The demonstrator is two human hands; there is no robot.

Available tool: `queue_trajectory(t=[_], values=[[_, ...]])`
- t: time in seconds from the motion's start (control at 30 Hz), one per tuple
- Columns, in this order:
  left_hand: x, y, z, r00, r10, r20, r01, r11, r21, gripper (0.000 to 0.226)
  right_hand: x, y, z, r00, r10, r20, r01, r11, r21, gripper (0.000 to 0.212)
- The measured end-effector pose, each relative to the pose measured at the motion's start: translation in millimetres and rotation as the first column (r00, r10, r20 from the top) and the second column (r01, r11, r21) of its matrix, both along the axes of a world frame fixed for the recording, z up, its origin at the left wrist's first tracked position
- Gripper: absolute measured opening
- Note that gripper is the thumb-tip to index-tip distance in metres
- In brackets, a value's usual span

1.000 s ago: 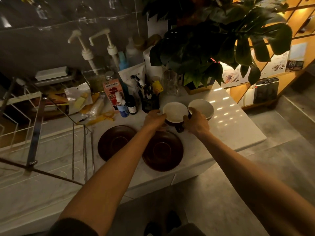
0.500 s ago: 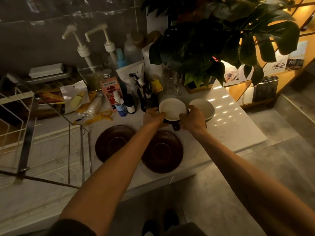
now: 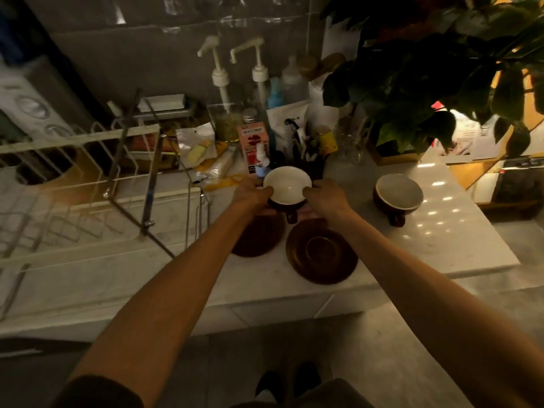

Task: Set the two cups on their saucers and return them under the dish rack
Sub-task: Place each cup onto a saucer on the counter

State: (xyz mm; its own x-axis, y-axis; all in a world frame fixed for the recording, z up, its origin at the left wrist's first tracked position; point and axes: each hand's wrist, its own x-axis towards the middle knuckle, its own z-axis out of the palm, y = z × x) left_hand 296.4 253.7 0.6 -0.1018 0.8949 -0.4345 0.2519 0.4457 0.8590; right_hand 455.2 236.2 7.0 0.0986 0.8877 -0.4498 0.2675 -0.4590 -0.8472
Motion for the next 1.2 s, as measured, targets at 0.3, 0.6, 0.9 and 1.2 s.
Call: queue_trajectory(t=[0.3, 0.6, 0.9, 1.2], values=[[-59, -27, -11, 0.990, 0.112, -0.091, -0.119, 0.990, -0.077, 0.041, -65, -11, -10, 0.993, 0.110, -0.053, -0.113, 0.992, -0.059, 0.042], [-58, -40, -21, 0.944, 0.046, -0.327, -0.077, 0.993, -0.084, 0.044, -79, -22, -26, 0.994, 0.102, -0.047, -0.105, 0.993, -0.059, 0.039], [-55, -51, -23, 0.912, 0.038, -0.409, -0.077, 0.994, -0.079, 0.040, -78, -31, -33, 0.990, 0.144, 0.001, -0.144, 0.989, 0.016, 0.042], [-51, -62, -18, 0.905, 0.047, -0.423, -0.082, 0.994, -0.065, 0.044, -70, -36, -28, 0.986, 0.157, -0.061, -0.160, 0.986, -0.040, 0.046]])
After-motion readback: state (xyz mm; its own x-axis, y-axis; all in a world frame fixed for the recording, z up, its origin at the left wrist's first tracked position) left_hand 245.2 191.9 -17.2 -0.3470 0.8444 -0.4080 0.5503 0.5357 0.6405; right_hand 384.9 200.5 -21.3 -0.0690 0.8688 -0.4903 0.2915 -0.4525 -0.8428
